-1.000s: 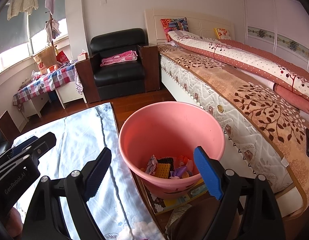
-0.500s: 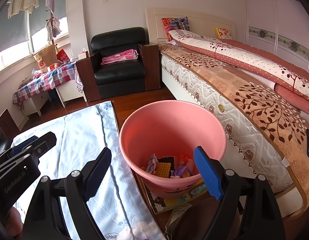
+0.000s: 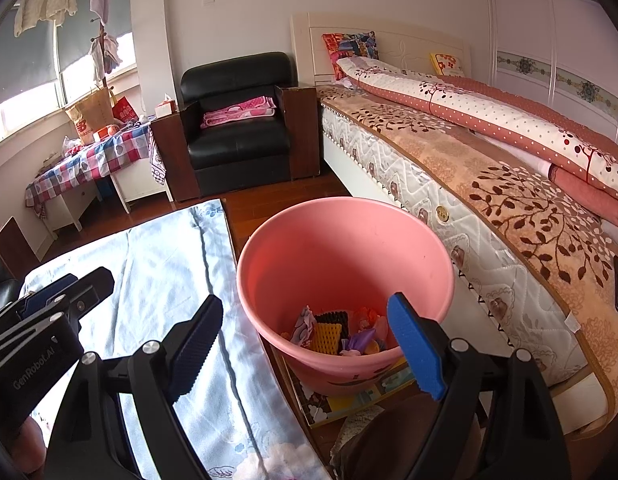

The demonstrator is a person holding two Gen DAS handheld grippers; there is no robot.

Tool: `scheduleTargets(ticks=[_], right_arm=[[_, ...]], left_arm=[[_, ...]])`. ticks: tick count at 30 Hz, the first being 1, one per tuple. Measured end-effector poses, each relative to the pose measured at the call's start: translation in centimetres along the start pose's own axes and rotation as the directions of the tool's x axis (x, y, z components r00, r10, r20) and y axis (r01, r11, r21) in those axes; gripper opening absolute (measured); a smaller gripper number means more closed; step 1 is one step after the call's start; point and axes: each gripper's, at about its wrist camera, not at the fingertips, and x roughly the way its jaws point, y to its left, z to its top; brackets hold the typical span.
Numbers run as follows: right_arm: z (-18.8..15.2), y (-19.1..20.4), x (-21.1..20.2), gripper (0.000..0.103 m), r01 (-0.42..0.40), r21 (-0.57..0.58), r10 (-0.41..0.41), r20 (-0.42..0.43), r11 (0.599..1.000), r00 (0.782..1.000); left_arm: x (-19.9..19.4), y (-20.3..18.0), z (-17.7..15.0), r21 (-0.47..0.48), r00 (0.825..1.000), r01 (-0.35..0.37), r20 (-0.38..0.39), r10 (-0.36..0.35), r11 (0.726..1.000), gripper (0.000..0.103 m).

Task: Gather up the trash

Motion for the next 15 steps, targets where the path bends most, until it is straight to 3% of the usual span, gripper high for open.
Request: scheduleTargets(ticks=[15], right_arm=[[-0.22,0.03,0.02,0.083,0.001,-0.001,-0.001,-0.002,1.0,1.0]], left_arm=[[0.11,-0.6,-0.11,0.023,1.0,-0.007,0.002,0.007,1.0,0.045]])
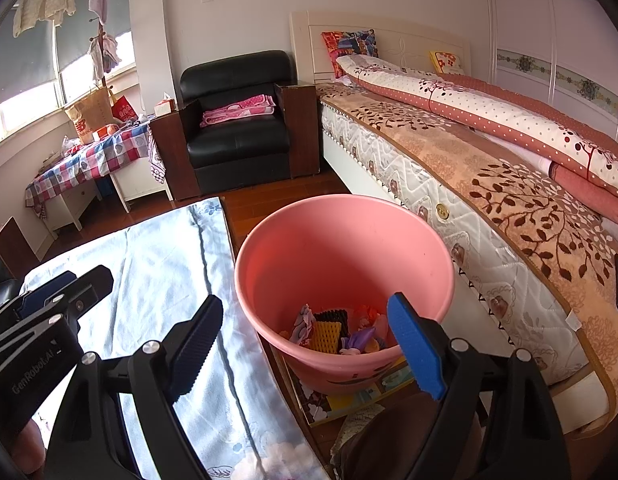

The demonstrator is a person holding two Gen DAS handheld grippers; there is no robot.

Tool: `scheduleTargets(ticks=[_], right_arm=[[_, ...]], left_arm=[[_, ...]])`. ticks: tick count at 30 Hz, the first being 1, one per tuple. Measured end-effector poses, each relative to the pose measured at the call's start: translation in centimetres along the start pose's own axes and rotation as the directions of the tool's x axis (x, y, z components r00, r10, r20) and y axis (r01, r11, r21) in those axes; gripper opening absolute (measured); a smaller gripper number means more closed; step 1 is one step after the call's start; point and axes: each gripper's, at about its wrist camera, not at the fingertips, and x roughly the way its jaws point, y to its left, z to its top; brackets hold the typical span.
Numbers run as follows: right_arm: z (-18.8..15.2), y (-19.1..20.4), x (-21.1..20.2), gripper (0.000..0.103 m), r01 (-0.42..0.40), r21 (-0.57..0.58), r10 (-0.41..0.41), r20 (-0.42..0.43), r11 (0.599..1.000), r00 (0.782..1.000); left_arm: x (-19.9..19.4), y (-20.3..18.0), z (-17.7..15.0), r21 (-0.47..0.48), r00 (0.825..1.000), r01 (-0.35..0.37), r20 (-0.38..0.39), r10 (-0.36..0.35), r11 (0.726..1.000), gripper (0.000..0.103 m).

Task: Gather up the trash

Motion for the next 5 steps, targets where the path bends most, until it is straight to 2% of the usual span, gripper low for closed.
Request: scheduleTargets(ticks=[5], right_arm=[[0.04,0.08,0.03,0.083,0.001,0.0,-0.001,-0.001,1.0,1.0]], left_arm=[[0.02,-0.04,0.07,-0.002,1.0,0.004,-0.004,-0.004,1.0,0.045]])
